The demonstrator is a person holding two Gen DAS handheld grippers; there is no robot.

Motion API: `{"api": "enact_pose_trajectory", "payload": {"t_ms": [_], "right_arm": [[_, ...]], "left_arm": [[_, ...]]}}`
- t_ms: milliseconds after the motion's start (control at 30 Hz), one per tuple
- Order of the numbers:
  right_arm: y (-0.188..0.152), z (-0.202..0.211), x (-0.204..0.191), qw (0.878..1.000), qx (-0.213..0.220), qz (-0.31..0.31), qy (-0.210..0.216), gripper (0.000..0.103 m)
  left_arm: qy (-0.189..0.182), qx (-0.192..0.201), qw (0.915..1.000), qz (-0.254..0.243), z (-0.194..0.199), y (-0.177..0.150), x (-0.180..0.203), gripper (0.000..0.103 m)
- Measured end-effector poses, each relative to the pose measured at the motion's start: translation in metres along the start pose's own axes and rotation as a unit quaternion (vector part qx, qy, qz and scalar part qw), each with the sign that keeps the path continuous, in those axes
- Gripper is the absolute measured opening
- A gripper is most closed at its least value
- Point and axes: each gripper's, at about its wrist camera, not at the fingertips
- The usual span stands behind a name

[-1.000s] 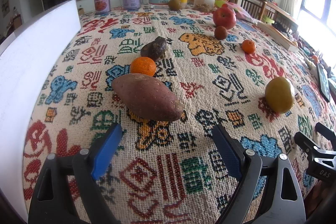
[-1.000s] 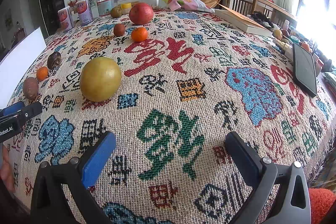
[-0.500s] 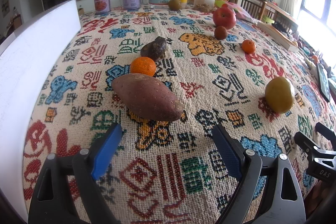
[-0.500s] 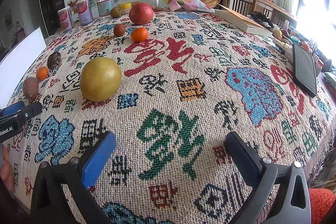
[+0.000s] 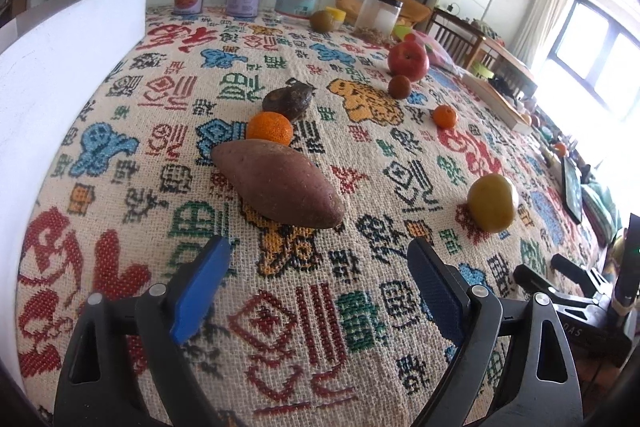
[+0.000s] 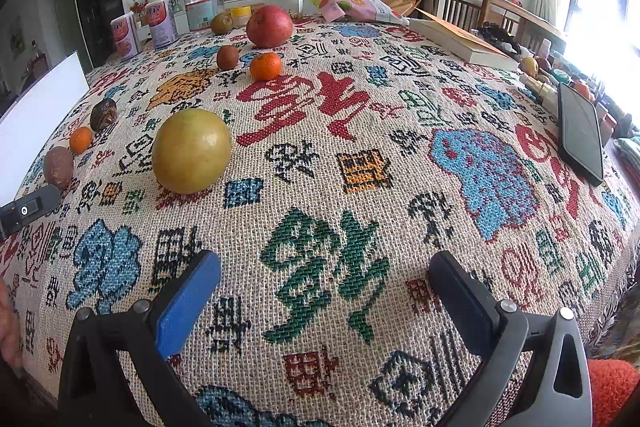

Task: Organize fruits
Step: 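Close the left tool on the second sweet potato and lift it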

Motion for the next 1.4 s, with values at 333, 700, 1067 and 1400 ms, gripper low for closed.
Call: {"api": "enact_pose_trajectory", "payload": {"t_ms": [333,700,1067,1400], "right_arm": [[0.0,0.0,0.0,1.0,0.0,0.0,0.0,0.103],[0.0,0.0,0.0,1.0,0.001,0.003,0.003,0.103],[-0.001,0.0,0.0,1.0,0.006,0.004,0.004,0.103],[-0.002,0.001,0.0,1.0,0.006,0.004,0.003,0.103]], "left_arm": [[0.058,-0.061,0.9963,0.016,-0.043,0.039,-0.006,0.091],[0.088,-0.056,0.9923,0.067,-0.006,0.037,-0.05,0.09],[0.073,-0.08,0.9941,-0.004,-0.024,0.036,-0.031,0.045],[0.05,-0.113,0.9903,-0.064,0.003,0.022,-0.04,0.048]]}}
Point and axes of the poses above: each gripper's, at about its wrist camera, not at the fingertips, and z roughly against the way its jaws point, x to its right, y to its top, and after that the axes turned 12 degrees about x, right-handed
